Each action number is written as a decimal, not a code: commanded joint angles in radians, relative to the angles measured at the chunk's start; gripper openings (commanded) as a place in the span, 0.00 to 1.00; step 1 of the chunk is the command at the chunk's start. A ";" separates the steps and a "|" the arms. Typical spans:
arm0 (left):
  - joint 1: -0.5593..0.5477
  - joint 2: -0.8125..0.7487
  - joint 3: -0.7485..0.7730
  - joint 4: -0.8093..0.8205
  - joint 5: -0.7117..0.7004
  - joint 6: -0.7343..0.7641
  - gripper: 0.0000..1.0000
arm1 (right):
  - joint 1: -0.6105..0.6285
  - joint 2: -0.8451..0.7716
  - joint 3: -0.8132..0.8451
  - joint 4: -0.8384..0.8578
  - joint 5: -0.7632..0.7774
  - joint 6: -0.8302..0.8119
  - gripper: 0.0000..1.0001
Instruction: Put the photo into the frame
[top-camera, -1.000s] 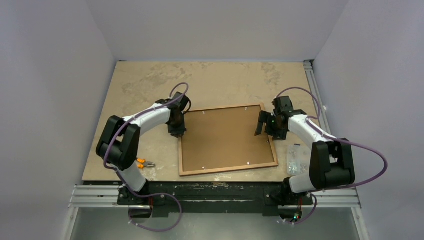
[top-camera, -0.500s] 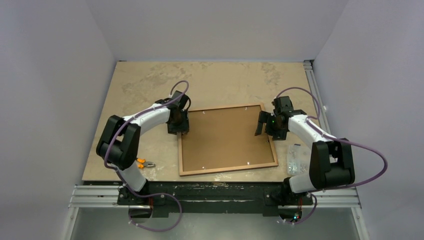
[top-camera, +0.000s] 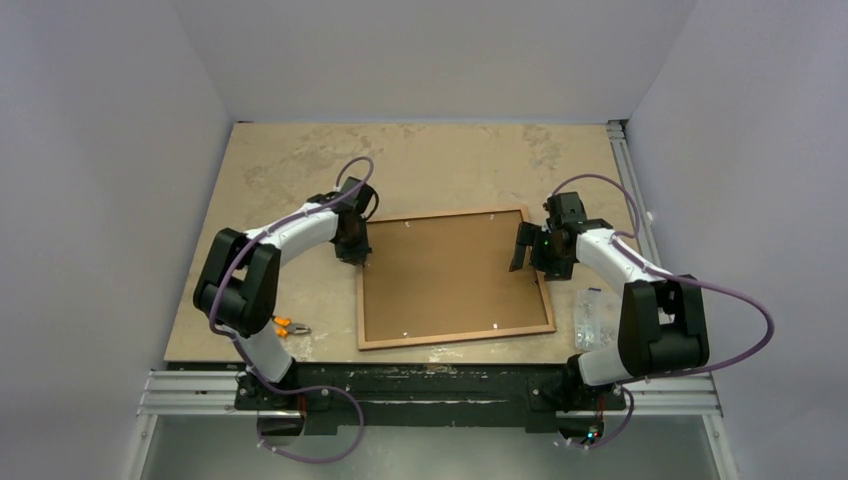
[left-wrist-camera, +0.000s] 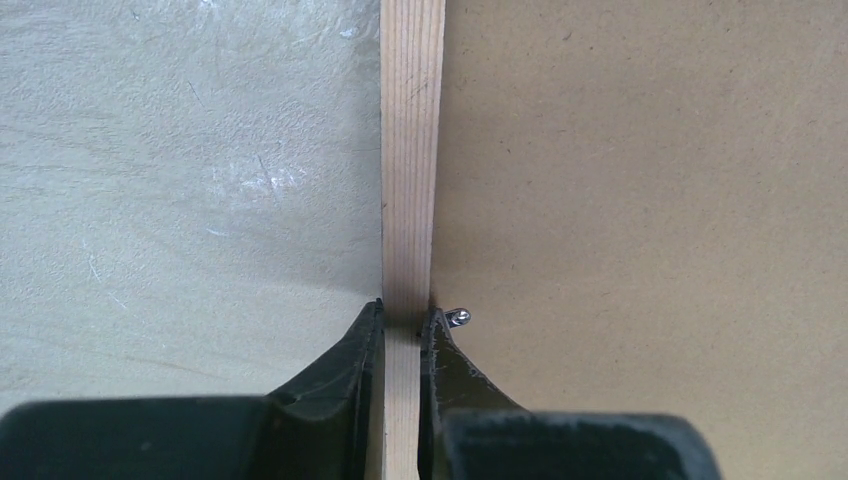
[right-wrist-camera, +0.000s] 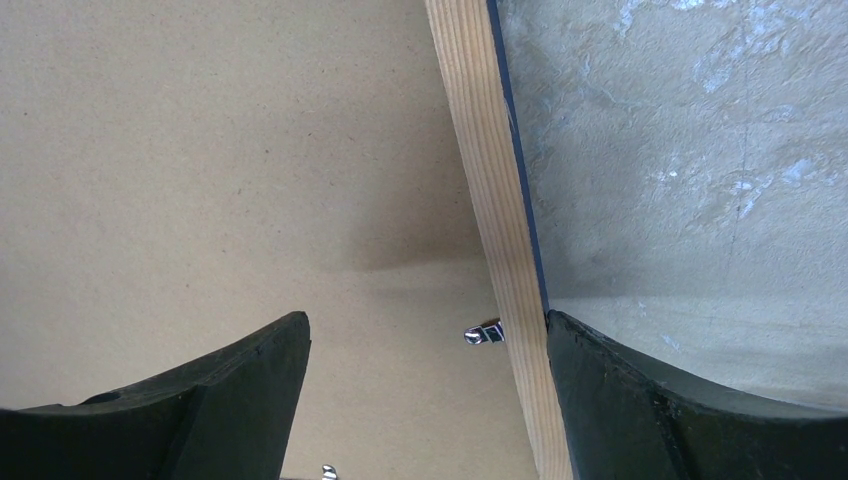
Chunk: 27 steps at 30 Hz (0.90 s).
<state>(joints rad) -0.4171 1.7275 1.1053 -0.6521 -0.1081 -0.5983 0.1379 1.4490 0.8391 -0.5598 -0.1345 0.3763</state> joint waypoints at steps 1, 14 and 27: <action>-0.014 0.020 -0.014 0.058 0.004 0.031 0.10 | 0.011 0.028 0.005 0.050 -0.106 0.009 0.85; -0.013 -0.303 -0.136 0.071 0.151 -0.019 0.78 | 0.029 0.011 -0.031 0.056 -0.125 0.024 0.84; -0.149 -0.587 -0.153 -0.039 0.172 0.159 0.92 | 0.256 0.056 -0.024 0.159 -0.172 0.177 0.83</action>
<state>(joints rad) -0.4774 1.1770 0.9680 -0.6834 0.0116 -0.5240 0.3164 1.4563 0.8288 -0.4770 -0.1814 0.4538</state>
